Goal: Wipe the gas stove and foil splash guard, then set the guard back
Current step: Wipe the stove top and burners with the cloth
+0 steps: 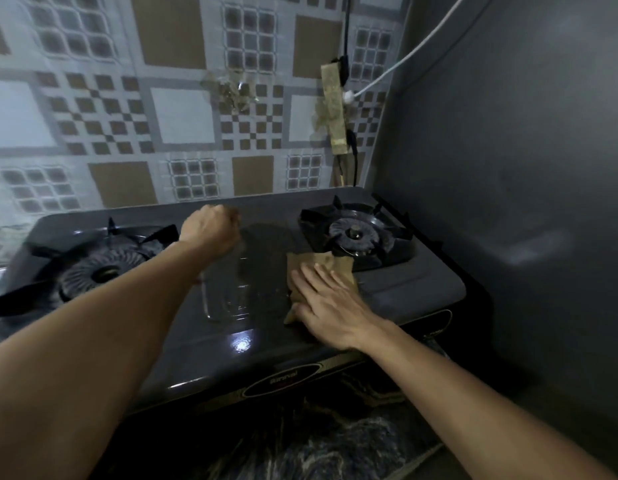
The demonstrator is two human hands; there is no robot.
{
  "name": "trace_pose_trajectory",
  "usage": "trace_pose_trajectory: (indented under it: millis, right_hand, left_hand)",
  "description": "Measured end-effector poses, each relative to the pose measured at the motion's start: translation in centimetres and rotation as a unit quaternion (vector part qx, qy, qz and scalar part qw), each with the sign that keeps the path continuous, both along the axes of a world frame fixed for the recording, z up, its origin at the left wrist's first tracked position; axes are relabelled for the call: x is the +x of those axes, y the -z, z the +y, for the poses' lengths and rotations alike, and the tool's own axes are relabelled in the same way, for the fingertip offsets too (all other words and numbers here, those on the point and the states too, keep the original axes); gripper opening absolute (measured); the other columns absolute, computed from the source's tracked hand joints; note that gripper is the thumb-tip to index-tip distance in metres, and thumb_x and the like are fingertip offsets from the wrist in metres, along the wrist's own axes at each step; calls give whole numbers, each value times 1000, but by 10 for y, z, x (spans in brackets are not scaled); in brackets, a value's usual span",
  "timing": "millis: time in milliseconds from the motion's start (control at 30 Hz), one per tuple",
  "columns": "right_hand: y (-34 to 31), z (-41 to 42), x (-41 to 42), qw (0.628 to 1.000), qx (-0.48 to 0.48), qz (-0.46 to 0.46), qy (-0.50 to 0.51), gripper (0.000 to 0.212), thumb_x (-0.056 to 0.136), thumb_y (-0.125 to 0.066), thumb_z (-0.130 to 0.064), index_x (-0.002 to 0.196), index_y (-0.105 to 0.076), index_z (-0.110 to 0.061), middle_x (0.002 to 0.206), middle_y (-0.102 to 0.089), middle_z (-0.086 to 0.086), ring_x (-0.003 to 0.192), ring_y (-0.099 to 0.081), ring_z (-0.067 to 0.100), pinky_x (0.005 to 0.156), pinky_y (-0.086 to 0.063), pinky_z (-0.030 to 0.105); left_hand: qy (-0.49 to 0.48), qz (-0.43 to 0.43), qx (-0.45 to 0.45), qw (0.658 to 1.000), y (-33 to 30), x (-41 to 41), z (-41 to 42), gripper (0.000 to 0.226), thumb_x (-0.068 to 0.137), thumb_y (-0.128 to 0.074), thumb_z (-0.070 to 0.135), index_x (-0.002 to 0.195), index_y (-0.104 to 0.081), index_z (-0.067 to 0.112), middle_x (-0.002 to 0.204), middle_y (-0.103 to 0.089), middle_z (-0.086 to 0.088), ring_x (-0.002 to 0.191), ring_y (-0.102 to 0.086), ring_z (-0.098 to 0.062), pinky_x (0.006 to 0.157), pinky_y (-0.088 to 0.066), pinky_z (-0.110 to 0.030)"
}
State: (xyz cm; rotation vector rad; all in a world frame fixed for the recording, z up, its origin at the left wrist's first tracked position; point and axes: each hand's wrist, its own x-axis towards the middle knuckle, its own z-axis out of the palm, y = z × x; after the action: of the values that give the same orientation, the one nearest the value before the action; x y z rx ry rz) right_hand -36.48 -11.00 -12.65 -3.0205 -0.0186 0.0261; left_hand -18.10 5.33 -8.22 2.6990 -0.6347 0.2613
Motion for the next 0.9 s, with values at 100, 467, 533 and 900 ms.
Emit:
trace_pose_trajectory:
  millis: [100, 467, 533, 900]
  right_hand:
    - [-7, 8, 35, 999, 13, 42, 10, 65, 100, -25, -46, 154, -5, -18, 163, 3, 6, 149, 4, 24, 121, 2, 38]
    - [-11, 16, 148, 995, 6, 69, 78, 74, 95, -18, -61, 154, 1, -21, 162, 10, 7, 149, 9, 29, 120, 4, 43]
    - [-12, 13, 164, 995, 6, 63, 82, 73, 95, -16, -63, 154, -1, -22, 163, 7, 6, 149, 7, 29, 119, 3, 43]
    - [-12, 8, 225, 996, 14, 59, 59, 59, 101, -13, -49, 154, -1, -26, 163, 7, -3, 149, 8, 26, 119, 5, 44]
  left_hand:
    - [-23, -19, 49, 998, 9, 13, 30, 36, 99, -38, 33, 116, -60, 9, 128, -57, -17, 124, -48, -35, 107, -30, -54]
    - [-59, 54, 23, 996, 27, 21, 60, 64, 101, -19, 49, 142, -40, 4, 157, -28, -12, 149, -10, -24, 119, -5, -53]
    - [-57, 56, -7, 997, 28, 21, 62, 62, 102, -20, 46, 143, -41, 5, 156, -29, -12, 149, -9, -23, 120, -5, -51]
    - [-45, 46, -115, 991, 28, 23, 65, 40, 104, -26, 26, 120, -57, 7, 138, -53, -14, 144, -28, -28, 118, -14, -45]
